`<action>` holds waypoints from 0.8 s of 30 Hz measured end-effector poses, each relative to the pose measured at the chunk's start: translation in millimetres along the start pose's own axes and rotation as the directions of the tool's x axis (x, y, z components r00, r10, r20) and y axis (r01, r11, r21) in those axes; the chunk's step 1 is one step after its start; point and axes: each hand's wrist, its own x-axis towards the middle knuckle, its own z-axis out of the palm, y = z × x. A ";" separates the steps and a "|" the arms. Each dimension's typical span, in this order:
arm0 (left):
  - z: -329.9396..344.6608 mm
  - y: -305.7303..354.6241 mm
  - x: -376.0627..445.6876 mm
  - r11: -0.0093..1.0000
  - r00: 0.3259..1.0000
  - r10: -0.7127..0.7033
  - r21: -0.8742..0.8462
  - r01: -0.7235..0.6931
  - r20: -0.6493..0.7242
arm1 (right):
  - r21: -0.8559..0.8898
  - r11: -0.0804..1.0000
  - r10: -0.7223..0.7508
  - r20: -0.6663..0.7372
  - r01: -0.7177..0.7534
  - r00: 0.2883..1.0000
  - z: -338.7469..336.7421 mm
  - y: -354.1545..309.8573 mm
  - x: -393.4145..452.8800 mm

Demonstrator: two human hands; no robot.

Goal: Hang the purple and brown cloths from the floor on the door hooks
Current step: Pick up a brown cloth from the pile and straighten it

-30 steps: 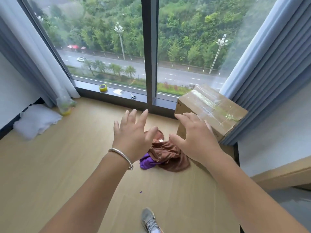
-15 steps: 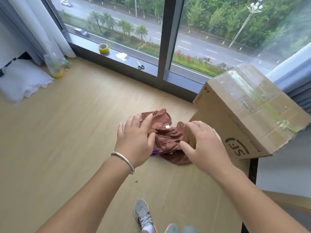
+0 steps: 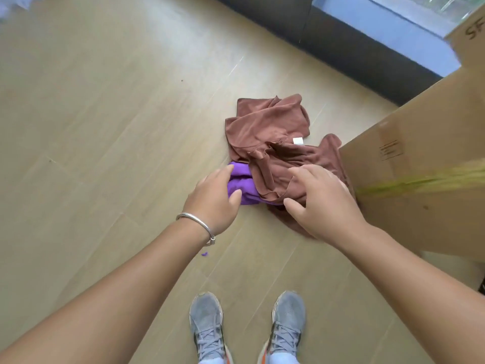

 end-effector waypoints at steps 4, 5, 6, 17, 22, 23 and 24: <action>69.0 -29.0 58.5 0.998 1.000 0.003 -0.060 -0.002 0.009 | -0.014 1.000 -0.015 -0.002 0.015 1.000 67.5 37.4 47.8; 83.3 -35.3 74.3 0.998 1.000 0.000 -0.064 0.001 0.009 | -0.022 1.000 -0.019 -0.002 0.019 1.000 81.4 45.6 60.3; 96.7 -41.3 90.8 0.998 1.000 -0.002 -0.070 0.003 0.012 | -0.036 0.999 -0.022 -0.004 0.022 1.000 93.8 53.5 73.0; 179.0 -87.2 225.6 0.998 0.998 0.044 -0.037 -0.045 -0.040 | -0.065 0.946 -0.325 -0.121 0.319 0.938 166.8 103.9 204.3; 182.5 -92.7 246.7 0.989 0.991 0.134 -0.059 -0.135 -0.018 | -0.147 0.857 -0.500 0.000 0.494 0.866 188.7 107.5 228.0; 182.9 -93.2 248.8 0.990 0.992 0.125 -0.067 -0.124 0.003 | -0.158 0.848 -0.510 0.009 0.505 0.860 190.9 108.4 228.6; 183.9 -94.7 249.7 0.992 0.995 0.102 -0.073 -0.100 0.021 | -0.164 0.846 -0.514 0.006 0.508 0.858 192.8 108.5 229.7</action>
